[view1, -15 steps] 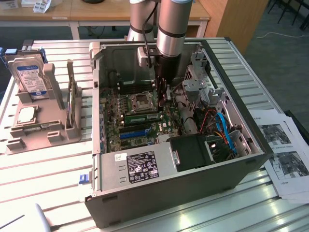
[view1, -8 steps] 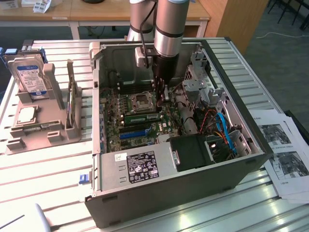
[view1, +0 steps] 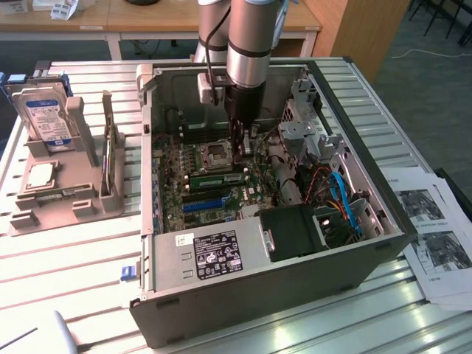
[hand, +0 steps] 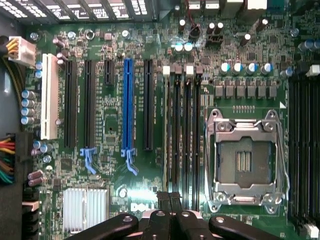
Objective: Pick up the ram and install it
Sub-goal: 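Press down the ram until it locks into place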
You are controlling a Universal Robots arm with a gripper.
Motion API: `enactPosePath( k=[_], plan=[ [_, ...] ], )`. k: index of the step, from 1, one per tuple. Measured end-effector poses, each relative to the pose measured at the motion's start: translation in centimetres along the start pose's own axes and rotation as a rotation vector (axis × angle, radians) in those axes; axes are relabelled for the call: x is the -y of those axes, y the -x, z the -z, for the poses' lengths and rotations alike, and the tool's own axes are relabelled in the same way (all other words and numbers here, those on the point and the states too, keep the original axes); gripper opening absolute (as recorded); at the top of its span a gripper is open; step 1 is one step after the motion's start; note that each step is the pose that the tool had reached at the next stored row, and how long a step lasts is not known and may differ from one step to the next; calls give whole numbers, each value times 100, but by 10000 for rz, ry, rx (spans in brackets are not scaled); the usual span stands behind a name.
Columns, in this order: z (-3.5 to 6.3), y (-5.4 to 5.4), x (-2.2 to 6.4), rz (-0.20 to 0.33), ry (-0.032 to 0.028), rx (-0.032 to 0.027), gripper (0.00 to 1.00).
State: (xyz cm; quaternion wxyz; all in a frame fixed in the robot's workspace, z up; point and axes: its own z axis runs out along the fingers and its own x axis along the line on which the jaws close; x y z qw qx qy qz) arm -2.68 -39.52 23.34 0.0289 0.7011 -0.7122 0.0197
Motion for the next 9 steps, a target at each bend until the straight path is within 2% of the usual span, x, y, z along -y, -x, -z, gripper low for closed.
enactPosePath(
  k=[9],
  plan=[
    [-3,-3,-201,-12,-146,4,10]
  ],
)
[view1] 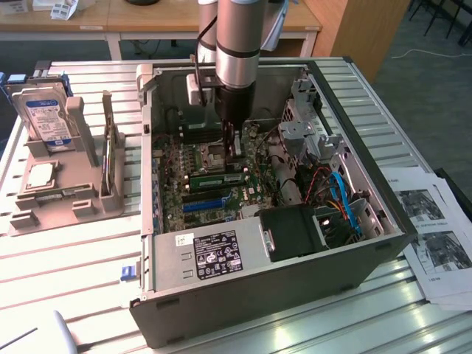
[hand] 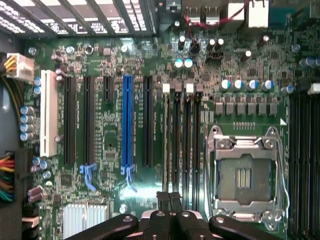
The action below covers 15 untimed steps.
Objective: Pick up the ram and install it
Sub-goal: 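Press down the ram until it locks into place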
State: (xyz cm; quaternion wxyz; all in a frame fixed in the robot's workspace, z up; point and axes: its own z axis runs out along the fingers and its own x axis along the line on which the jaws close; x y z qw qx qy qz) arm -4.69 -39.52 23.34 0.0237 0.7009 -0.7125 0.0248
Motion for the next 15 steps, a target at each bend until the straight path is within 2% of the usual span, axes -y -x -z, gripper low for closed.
enactPosePath(
  k=[7,15],
  plan=[
    [0,-3,-170,-11,-122,2,10],
    [0,-5,-335,-19,-227,4,10]
  ],
)
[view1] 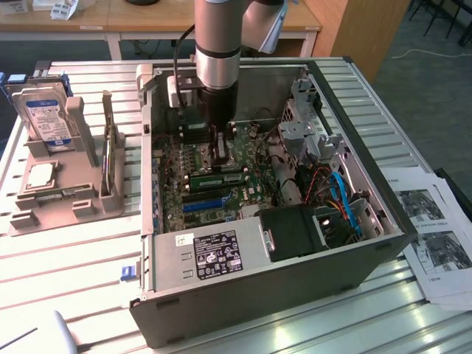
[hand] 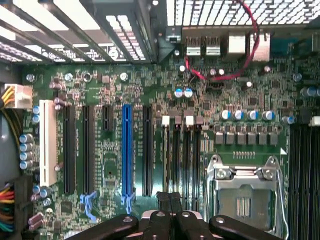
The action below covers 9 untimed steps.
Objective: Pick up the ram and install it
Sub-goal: 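Press down the ram until it locks into place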
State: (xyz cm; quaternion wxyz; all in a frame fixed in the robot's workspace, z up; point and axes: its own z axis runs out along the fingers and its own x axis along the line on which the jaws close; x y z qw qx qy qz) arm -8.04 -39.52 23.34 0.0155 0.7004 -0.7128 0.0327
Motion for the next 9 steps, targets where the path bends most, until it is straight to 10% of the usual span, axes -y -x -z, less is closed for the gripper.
enactPosePath(
  k=[9],
  plan=[
    [-5,-1,-31,-1,-19,2,10]
  ],
)
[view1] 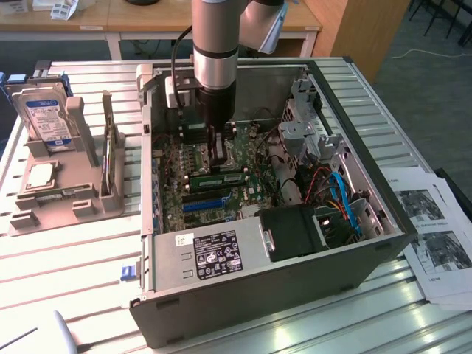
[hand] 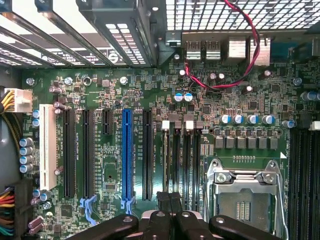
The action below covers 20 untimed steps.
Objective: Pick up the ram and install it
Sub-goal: 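Press down the ram until it locks into place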
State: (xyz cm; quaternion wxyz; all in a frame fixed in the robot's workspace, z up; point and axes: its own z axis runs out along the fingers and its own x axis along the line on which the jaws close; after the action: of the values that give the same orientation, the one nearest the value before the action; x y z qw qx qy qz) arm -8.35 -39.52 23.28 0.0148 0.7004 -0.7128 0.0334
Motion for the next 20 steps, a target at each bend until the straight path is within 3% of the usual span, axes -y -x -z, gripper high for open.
enactPosePath(
  k=[20],
  plan=[
    [-51,4,-4,0,-4,-4,10]
  ],
)
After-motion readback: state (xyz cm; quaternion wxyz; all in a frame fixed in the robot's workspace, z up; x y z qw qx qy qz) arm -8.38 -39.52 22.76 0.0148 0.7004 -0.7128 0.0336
